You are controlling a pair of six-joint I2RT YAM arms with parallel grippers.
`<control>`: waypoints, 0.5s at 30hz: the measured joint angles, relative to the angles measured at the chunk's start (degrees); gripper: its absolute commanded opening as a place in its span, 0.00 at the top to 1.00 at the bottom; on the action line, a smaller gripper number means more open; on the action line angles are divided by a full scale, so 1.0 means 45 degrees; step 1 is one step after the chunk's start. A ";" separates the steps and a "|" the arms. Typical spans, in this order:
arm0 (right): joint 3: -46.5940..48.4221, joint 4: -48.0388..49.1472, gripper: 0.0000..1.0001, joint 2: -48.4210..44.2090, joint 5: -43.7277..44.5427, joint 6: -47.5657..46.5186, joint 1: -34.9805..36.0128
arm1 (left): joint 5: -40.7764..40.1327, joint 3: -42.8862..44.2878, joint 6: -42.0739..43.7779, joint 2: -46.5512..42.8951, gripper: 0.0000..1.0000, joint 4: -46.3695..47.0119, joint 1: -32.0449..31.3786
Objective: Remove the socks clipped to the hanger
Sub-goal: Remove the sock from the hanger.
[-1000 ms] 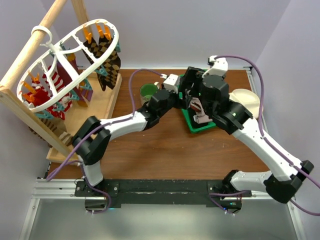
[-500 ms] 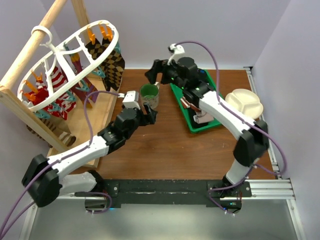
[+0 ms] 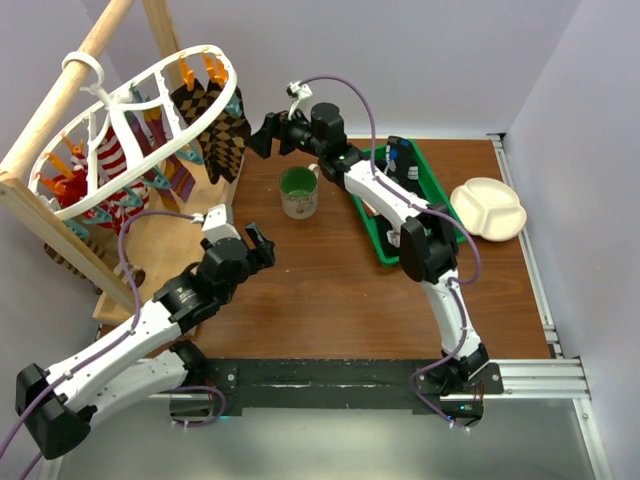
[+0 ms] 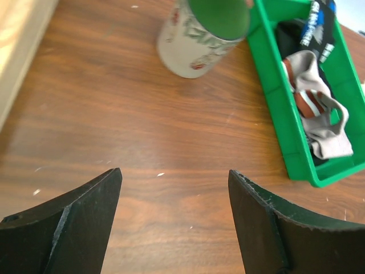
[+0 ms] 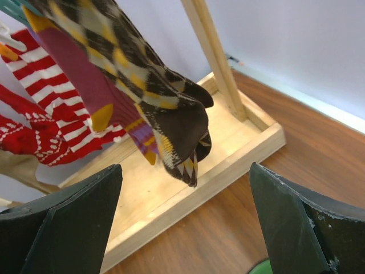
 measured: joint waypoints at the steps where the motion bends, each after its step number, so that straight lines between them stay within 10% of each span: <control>1: 0.0189 0.0112 0.03 0.0306 -0.0185 0.0180 0.0000 | -0.0136 0.0000 -0.0146 -0.0233 0.20 -0.0340 0.0000; 15: 0.0971 0.2919 0.12 0.2715 -0.0816 0.2370 0.0427 | -0.1112 0.0359 -0.0806 -0.1569 0.19 -0.3026 0.0000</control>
